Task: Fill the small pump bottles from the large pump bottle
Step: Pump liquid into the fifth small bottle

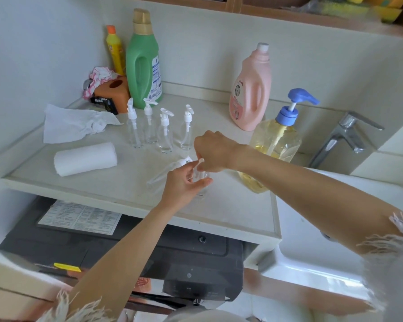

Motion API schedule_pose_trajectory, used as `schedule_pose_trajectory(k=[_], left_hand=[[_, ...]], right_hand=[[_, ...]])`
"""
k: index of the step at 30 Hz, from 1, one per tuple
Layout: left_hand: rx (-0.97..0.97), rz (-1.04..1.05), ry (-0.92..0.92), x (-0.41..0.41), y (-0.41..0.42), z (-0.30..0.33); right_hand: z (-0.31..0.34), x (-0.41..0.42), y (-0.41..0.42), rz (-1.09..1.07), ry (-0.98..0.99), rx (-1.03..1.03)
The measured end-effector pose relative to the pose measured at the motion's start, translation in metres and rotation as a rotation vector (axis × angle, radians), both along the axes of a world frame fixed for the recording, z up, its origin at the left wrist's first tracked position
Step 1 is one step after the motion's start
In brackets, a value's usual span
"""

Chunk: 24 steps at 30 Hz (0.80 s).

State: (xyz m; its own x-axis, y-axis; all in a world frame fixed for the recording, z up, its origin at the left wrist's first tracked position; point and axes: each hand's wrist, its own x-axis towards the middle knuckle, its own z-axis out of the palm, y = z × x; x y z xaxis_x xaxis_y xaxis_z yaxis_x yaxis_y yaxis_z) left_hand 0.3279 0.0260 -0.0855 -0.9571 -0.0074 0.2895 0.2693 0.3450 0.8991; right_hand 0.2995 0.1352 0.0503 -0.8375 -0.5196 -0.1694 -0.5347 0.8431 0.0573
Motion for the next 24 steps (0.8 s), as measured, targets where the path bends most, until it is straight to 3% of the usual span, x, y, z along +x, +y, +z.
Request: schedule_pose_trajectory(k=[11,13,18,22,24], left_hand=[[0.023,0.059,0.014,-0.013,0.010,0.005],[-0.089,0.041,-0.017,-0.024,0.003,0.013],[-0.647,0.139,-0.036,-0.040,-0.045,0.016],[-0.801,0.170,-0.258,-0.035,-0.067,0.002],[-0.830,0.161,-0.281,-0.029,-0.066,-0.002]], right_hand=[[-0.014,-0.016,0.008,-0.100,0.031,-0.186],[-0.012,-0.028,0.012,-0.095,0.035,-0.194],[-0.011,-0.050,0.027,-0.138,0.075,-0.224],[-0.018,-0.059,0.035,-0.184,0.068,-0.313],[-0.019,-0.060,0.036,-0.188,0.049,-0.338]])
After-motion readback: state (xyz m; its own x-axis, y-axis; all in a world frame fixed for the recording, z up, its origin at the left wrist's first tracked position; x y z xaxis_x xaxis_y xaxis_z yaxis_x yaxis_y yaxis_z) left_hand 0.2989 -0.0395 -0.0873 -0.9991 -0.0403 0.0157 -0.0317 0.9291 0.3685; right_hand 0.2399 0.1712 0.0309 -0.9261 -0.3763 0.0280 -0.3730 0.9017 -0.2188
